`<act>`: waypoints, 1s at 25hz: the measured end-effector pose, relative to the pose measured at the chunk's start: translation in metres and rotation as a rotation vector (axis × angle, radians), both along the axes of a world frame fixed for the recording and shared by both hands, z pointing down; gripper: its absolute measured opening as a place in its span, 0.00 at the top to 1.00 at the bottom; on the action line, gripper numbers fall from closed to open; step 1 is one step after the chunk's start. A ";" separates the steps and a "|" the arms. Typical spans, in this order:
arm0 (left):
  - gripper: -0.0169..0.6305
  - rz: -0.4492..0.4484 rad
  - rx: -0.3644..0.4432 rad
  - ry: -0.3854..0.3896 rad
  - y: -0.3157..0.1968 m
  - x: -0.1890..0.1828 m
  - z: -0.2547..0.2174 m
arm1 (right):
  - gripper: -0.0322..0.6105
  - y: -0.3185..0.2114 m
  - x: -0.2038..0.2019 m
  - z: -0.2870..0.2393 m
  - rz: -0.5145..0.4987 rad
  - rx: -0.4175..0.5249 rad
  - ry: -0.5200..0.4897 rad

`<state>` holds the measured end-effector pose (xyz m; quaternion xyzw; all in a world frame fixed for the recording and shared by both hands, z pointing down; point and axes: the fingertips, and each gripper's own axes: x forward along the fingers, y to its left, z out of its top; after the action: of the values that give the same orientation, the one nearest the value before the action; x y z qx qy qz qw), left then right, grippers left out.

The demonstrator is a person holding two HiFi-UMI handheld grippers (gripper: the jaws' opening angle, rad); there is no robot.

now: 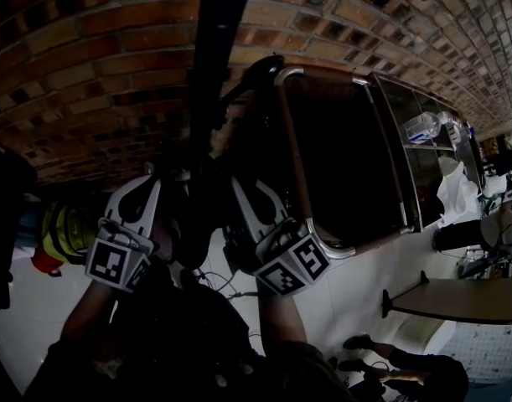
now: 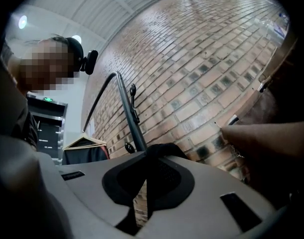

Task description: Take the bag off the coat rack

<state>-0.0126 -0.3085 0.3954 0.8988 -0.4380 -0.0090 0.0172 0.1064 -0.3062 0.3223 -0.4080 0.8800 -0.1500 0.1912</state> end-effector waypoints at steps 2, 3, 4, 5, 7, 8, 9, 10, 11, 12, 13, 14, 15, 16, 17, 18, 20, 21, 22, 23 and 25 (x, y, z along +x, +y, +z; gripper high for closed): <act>0.94 0.002 0.008 0.000 0.003 -0.001 -0.004 | 0.90 0.002 0.009 -0.008 0.028 0.008 0.000; 0.94 0.001 0.011 0.002 0.005 -0.003 -0.007 | 0.90 0.003 0.012 -0.010 0.040 0.010 0.000; 0.94 -0.001 0.014 0.003 0.007 -0.004 -0.009 | 0.90 0.005 0.015 -0.013 0.049 0.014 0.001; 0.94 -0.004 0.019 0.002 0.009 -0.006 -0.011 | 0.90 0.007 0.016 -0.016 0.058 0.019 0.005; 0.94 -0.009 0.028 0.005 0.012 -0.010 -0.017 | 0.90 0.013 0.018 -0.022 0.068 0.027 0.011; 0.94 -0.011 0.030 0.011 0.015 -0.011 -0.020 | 0.90 0.017 0.018 -0.025 0.069 0.026 0.010; 0.94 -0.013 0.030 0.019 0.018 -0.011 -0.023 | 0.90 0.022 0.019 -0.027 0.069 0.023 0.010; 0.94 -0.015 0.030 0.027 0.021 -0.011 -0.025 | 0.90 0.027 0.018 -0.030 0.070 0.022 0.014; 0.94 -0.017 0.031 0.033 0.025 -0.011 -0.028 | 0.90 0.032 0.018 -0.032 0.072 0.024 0.020; 0.94 -0.016 0.034 0.037 0.029 -0.010 -0.030 | 0.90 0.037 0.019 -0.035 0.075 0.027 0.024; 0.94 -0.014 0.037 0.037 0.034 -0.009 -0.032 | 0.90 0.041 0.020 -0.037 0.080 0.031 0.024; 0.94 -0.011 0.039 0.034 0.038 -0.007 -0.033 | 0.90 0.046 0.023 -0.039 0.085 0.034 0.021; 0.94 -0.006 0.043 0.028 0.042 -0.006 -0.034 | 0.90 0.050 0.025 -0.041 0.091 0.037 0.020; 0.94 -0.001 0.048 0.018 0.047 -0.005 -0.035 | 0.90 0.055 0.028 -0.042 0.096 0.039 0.020; 0.94 0.004 0.054 0.010 0.052 -0.003 -0.037 | 0.90 0.060 0.031 -0.043 0.098 0.040 0.021; 0.94 0.005 0.058 0.005 0.058 -0.002 -0.038 | 0.90 0.066 0.033 -0.044 0.098 0.040 0.022; 0.94 -0.004 0.063 0.007 0.070 -0.002 -0.042 | 0.90 0.079 0.034 -0.044 0.090 0.041 0.024; 0.94 -0.011 0.068 0.009 0.076 -0.002 -0.045 | 0.90 0.086 0.034 -0.045 0.082 0.042 0.028; 0.94 -0.017 0.075 0.014 0.082 -0.001 -0.048 | 0.90 0.094 0.034 -0.045 0.074 0.044 0.034; 0.94 -0.024 0.086 0.022 0.088 -0.001 -0.052 | 0.90 0.102 0.033 -0.045 0.064 0.046 0.042; 0.94 -0.041 0.103 0.037 0.100 -0.001 -0.060 | 0.90 0.117 0.031 -0.045 0.038 0.045 0.044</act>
<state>-0.0137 -0.2088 0.3352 0.8890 -0.4548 -0.0486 -0.0210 0.1377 -0.1891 0.2775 -0.4236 0.8792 -0.1177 0.1837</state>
